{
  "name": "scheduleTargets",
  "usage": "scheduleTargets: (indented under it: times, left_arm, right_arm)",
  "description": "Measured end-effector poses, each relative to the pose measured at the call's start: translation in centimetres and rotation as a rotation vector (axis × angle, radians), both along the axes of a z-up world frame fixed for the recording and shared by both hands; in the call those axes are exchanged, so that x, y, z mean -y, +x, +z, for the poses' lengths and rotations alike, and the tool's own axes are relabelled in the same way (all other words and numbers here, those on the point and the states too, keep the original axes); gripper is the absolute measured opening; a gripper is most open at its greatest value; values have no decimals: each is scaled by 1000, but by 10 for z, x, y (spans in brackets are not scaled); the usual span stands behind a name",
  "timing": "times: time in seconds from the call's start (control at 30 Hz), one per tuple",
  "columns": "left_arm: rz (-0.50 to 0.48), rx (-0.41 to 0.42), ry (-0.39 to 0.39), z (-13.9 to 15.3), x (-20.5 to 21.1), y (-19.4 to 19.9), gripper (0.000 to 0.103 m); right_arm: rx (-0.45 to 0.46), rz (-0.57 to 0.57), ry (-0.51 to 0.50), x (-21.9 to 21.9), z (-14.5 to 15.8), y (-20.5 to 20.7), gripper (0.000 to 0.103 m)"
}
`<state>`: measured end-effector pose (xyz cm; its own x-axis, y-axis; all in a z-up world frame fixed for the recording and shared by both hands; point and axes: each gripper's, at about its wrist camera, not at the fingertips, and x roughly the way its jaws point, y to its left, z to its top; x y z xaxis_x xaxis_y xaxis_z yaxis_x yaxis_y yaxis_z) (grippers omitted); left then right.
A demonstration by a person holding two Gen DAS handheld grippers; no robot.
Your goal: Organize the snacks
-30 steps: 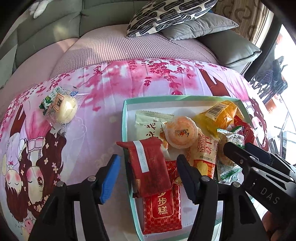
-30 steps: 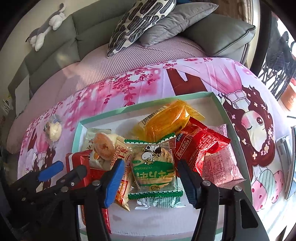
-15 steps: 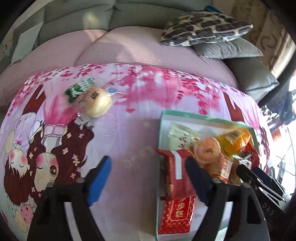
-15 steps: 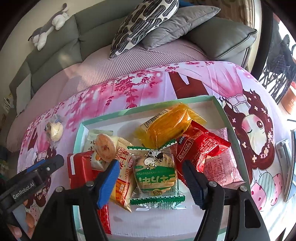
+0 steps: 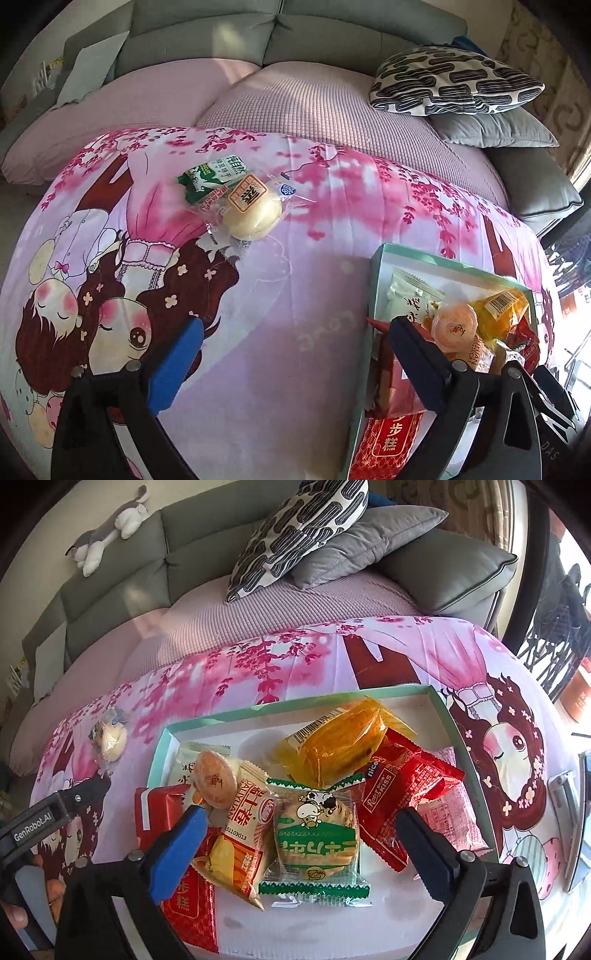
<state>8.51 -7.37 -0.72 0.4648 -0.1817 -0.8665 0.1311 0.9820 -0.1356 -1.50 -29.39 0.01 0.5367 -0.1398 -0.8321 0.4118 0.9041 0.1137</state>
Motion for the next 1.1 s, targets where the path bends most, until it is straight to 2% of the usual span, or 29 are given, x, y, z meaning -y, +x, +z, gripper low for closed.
scheduleTargets:
  times: [0.3, 0.53, 0.77, 0.93, 1.1]
  left_arm:
    - [43, 11, -13, 4, -20, 6, 100]
    - [161, 25, -4, 9, -63, 17, 100]
    - [265, 19, -18, 8, -104, 25, 100]
    - [301, 26, -51, 6, -121, 33, 100]
    - [311, 50, -41, 3, -129, 42, 100]
  right_arm:
    - [32, 41, -3, -11, 7, 2, 103]
    - [51, 121, -3, -37, 10, 11, 103]
    - [28, 185, 2, -62, 2, 23, 103]
    - [43, 218, 12, -77, 4, 33, 103]
    - [72, 256, 27, -94, 11, 48, 103]
